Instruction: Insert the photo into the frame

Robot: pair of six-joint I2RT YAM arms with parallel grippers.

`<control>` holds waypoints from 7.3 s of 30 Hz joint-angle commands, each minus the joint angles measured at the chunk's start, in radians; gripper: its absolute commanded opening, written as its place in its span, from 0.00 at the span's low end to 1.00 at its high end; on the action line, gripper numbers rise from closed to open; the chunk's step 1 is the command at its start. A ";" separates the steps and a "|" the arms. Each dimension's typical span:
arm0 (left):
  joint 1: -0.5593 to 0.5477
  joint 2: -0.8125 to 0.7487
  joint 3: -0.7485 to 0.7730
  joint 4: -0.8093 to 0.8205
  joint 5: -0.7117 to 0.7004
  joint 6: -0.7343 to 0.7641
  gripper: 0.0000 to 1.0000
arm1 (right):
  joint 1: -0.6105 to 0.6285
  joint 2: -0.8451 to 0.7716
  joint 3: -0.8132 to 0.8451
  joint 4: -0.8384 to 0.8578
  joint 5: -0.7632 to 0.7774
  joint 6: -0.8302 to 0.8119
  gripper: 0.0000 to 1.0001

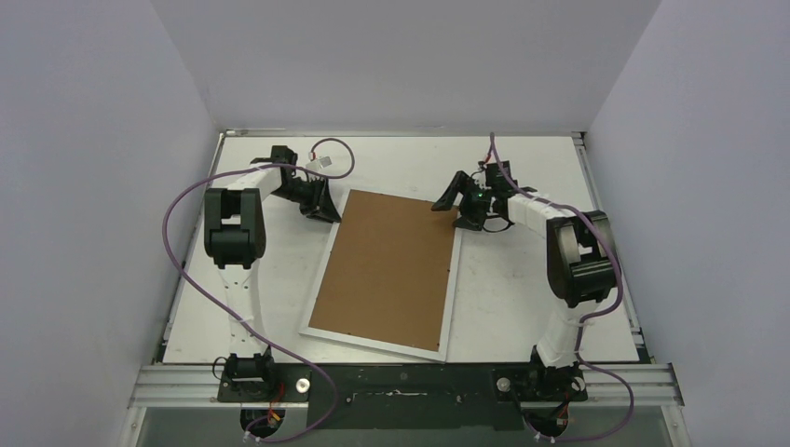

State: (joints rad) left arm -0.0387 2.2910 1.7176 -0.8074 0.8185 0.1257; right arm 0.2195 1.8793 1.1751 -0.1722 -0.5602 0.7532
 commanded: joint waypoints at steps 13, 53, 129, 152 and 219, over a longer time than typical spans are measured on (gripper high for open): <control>-0.018 0.032 0.009 -0.047 -0.019 0.064 0.09 | 0.105 0.093 0.153 -0.148 0.121 -0.088 0.81; -0.166 -0.716 -0.620 -0.305 -0.492 0.626 0.53 | 0.006 0.322 0.594 -0.201 0.149 -0.356 0.93; 0.131 -0.487 -0.404 -0.026 -0.462 0.251 0.53 | -0.068 -0.441 -0.326 -0.093 0.083 -0.132 0.91; 0.142 -0.305 -0.389 0.026 -0.361 0.162 0.23 | -0.096 -0.400 -0.270 -0.146 -0.118 -0.166 0.86; 0.120 -0.306 -0.375 0.054 -0.299 0.146 0.04 | 0.057 -0.168 -0.220 -0.263 -0.025 -0.252 0.82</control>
State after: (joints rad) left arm 0.1066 1.9518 1.3247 -0.8310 0.4801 0.2459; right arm 0.2409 1.6493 0.9680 -0.4248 -0.6598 0.5373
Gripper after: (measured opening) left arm 0.256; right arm 0.820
